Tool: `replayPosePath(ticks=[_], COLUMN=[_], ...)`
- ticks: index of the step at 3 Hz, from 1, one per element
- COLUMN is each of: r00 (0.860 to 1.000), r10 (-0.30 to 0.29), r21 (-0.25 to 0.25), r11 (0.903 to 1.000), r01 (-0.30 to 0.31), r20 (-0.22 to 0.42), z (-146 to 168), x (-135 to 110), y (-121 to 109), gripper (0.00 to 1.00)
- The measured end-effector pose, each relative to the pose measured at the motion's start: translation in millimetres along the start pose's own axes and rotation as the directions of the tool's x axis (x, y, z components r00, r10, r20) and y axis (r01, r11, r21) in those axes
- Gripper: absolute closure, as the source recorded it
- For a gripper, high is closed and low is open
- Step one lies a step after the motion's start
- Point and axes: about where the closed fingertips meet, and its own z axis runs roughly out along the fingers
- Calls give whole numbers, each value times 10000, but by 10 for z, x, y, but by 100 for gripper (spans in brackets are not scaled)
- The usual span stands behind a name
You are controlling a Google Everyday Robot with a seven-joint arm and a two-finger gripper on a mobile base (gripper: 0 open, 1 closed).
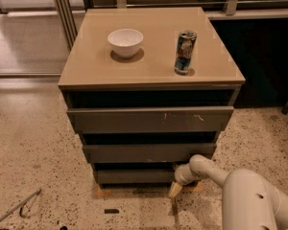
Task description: Open bottom drawer
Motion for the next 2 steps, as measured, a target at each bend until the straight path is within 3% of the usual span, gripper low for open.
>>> replayPosePath(ticks=[2], r00=[9998], r10=[50], r21=[-492], r11=[9988], r01=[-58], r20=[-169], z=[-33], x=[-42], y=[116], gripper=[0])
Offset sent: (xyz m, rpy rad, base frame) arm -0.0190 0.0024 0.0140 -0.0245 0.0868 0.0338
